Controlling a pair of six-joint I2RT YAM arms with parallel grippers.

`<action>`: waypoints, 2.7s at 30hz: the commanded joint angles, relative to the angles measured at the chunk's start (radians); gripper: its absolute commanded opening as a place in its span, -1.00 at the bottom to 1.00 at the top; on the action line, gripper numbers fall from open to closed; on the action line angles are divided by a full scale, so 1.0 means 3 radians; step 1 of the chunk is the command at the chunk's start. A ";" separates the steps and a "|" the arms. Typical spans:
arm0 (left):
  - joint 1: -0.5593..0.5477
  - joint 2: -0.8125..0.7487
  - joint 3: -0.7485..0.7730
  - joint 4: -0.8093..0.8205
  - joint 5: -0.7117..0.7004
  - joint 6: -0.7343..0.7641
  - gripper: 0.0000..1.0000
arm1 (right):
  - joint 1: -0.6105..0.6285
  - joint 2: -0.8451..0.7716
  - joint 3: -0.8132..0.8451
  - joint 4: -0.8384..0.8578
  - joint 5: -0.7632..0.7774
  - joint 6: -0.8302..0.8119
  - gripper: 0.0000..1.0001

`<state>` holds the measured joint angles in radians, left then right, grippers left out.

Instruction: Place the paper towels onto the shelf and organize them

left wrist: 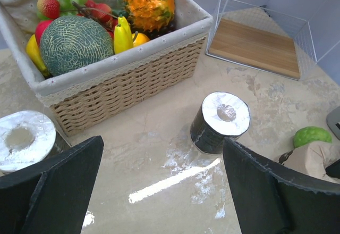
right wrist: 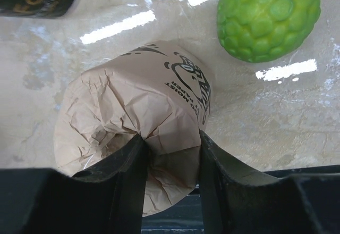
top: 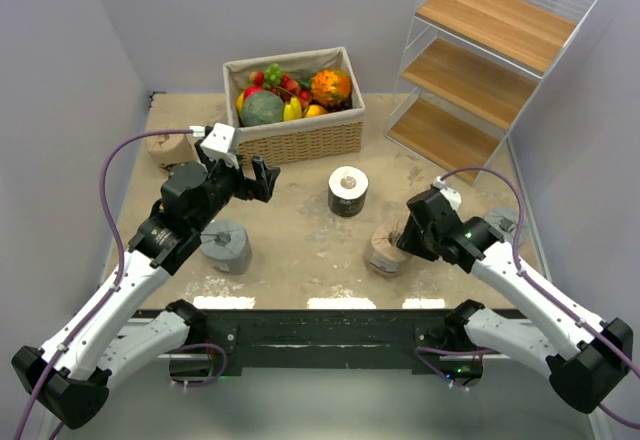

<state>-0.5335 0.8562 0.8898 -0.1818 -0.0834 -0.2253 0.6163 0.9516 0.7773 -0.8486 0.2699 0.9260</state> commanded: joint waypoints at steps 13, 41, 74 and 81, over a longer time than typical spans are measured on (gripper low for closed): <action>-0.0037 -0.0006 -0.0005 0.0095 -0.0203 -0.0011 1.00 | -0.0014 0.0856 0.3287 -0.0475 0.1130 -0.0637 -0.48; -0.0052 -0.0001 -0.0011 0.0095 -0.0213 -0.0006 1.00 | -0.1844 0.2544 0.5600 0.0850 0.0660 -0.1052 -0.38; -0.0057 0.0025 -0.0005 0.0089 -0.0274 0.0009 1.00 | -0.2131 0.3051 0.5928 0.1279 -0.0010 -0.0842 0.25; -0.0057 0.0040 -0.0010 0.0084 -0.0290 0.0009 1.00 | -0.2136 0.2714 0.5515 0.1300 -0.0418 -0.1092 0.26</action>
<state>-0.5457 0.8658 0.8879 -0.1825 -0.1509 -0.2245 -0.0231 1.8671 2.4966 -0.4992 0.2516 0.6601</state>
